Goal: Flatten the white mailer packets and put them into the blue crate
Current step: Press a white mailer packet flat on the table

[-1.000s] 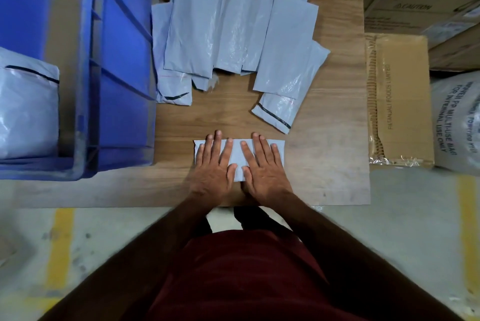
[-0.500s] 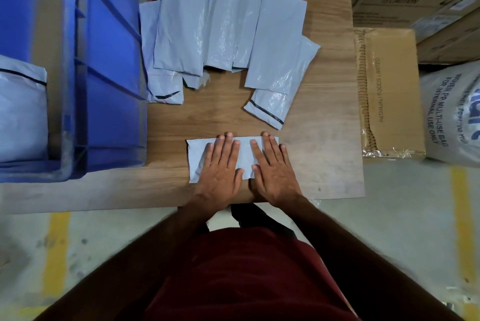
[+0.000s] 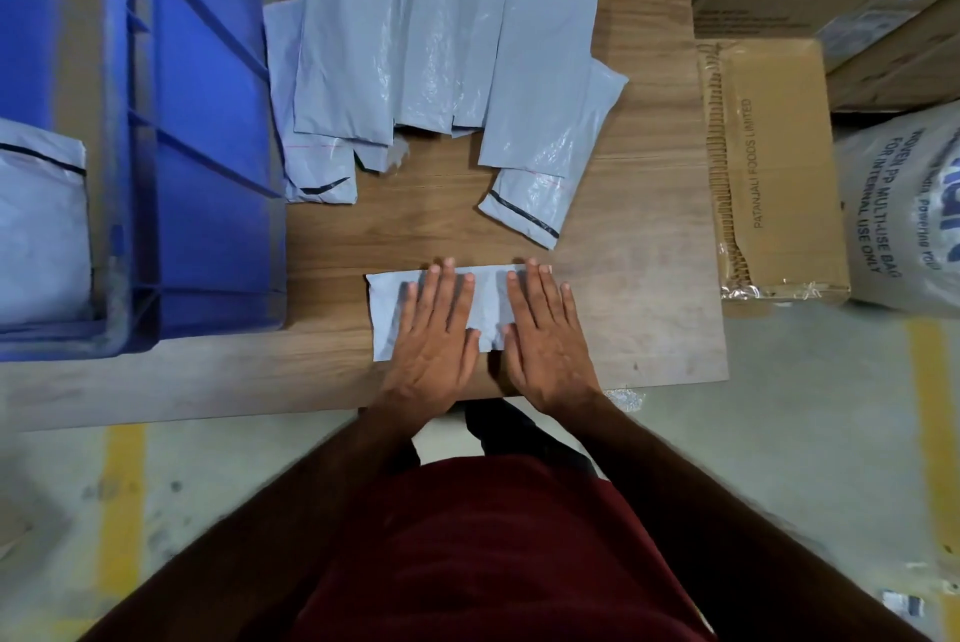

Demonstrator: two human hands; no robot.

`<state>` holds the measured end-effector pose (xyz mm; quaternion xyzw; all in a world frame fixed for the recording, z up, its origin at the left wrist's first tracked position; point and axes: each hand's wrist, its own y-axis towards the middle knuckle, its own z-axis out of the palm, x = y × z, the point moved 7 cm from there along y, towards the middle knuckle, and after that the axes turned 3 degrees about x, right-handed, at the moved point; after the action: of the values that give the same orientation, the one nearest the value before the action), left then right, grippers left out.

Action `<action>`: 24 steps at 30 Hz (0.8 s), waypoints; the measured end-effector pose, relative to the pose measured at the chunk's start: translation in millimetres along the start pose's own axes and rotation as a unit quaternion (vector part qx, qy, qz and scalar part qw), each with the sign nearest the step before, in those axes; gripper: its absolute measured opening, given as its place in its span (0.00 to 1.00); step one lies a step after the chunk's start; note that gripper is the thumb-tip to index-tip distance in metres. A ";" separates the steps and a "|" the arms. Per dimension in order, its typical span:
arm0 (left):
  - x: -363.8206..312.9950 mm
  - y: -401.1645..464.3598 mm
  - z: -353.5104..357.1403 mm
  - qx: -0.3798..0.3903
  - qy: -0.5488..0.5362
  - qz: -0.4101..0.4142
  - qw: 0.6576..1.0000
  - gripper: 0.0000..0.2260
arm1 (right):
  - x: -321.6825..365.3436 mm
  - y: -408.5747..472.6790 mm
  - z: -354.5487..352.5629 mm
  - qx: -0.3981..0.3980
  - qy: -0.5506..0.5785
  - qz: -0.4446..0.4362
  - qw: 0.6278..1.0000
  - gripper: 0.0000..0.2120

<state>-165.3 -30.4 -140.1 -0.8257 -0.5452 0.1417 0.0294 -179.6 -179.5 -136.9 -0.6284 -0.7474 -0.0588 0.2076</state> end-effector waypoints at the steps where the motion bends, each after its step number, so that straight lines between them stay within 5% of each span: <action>1: 6.4 -5.1 1.8 0.002 -0.005 -0.014 1.000 0.31 | 5.9 0.7 2.3 0.007 -0.004 -0.012 1.000 0.31; 18: 32.5 -20.7 12.3 0.034 0.006 -0.038 0.999 0.30 | 36.3 15.4 24.3 0.064 -0.055 -0.037 0.996 0.32; 24: 55.3 -29.9 0.3 -0.012 -0.004 -0.046 0.999 0.30 | 59.3 19.6 22.2 0.065 -0.047 -0.066 0.995 0.32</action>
<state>-171.8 31.9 -145.5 -0.7994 -0.5847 0.1364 0.0238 -173.3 -113.6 -137.7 -0.5644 -0.7987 0.0060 0.2086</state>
